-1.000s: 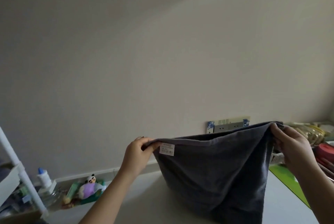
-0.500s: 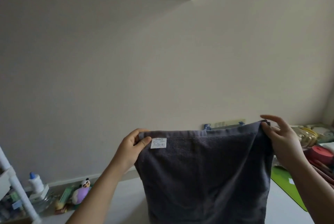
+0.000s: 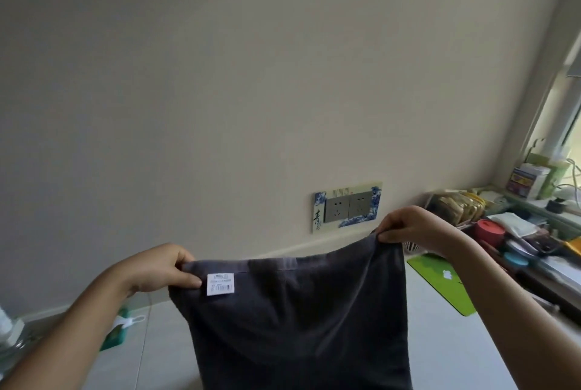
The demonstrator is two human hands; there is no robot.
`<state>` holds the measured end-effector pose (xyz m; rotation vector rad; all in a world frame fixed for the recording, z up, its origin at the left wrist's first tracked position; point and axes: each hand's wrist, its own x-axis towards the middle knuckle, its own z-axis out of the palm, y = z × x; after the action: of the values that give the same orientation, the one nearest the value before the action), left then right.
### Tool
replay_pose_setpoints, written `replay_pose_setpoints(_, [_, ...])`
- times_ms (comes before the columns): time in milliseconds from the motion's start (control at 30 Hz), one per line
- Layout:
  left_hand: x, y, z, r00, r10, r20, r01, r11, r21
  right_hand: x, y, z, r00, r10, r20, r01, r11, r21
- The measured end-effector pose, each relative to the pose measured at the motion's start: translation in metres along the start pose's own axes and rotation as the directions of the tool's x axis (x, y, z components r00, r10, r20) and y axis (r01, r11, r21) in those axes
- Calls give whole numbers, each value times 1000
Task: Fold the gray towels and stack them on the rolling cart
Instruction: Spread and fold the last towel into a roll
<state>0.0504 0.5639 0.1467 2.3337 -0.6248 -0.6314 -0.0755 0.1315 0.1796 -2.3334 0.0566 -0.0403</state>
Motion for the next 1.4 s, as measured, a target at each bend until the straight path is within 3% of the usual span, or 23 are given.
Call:
replay_pose_setpoints(100, [1, -7, 1, 998, -58, -39, 58, 998, 3, -2, -2, -1, 999, -3, -33, 2, 1000, -19])
replay_pose_setpoints(200, [-4, -12, 11, 997, -71, -17, 68, 990, -122, -4, -2, 2, 970, -34, -240, 92, 968, 234])
replay_pose_setpoints(300, [-6, -15, 38, 998, -66, 13, 67, 968, -241, -7, -14, 5, 945, 14, -328, 197, 775, 601])
replay_pose_setpoints(367, [-3, -20, 63, 997, -66, 33, 73, 945, -319, -3, -23, 8, 936, 6, -351, 252, 685, 684])
replay_pose_setpoints(533, [2, -25, 103, 988, -151, 14, 131, 802, -583, 5, -40, 13, 887, 24, -461, 323, 681, 657])
replay_pose_setpoints(667, [0, -28, 104, 971, -229, 73, 204, 624, -754, 7, -37, 16, 842, 106, -529, 290, 739, 609])
replay_pose_setpoints(800, [-4, -22, 101, 951, -274, 145, 283, 577, -766, 3, -29, 19, 769, 156, -620, 248, 820, 515])
replay_pose_setpoints(933, [-5, -15, 101, 935, -336, 118, 287, 513, -809, 2, -22, 19, 756, 174, -632, 203, 855, 478])
replay_pose_setpoints(1000, [-3, -10, 102, 920, -382, 80, 250, 418, -873, 3, -19, 18, 757, 180, -629, 185, 863, 470])
replay_pose_setpoints(1200, [6, 10, 99, 885, -466, 10, -7, -36, -999, 1, -13, 21, 774, 170, -610, 158, 881, 446])
replay_pose_setpoints(1300, [10, 17, 97, 889, -458, -25, -76, -95, -993, 0, -9, 25, 805, 169, -569, 135, 881, 453])
replay_pose_setpoints(1400, [11, 21, 93, 881, -467, -75, -113, -54, -992, 0, -5, 25, 829, 193, -525, 103, 870, 483])
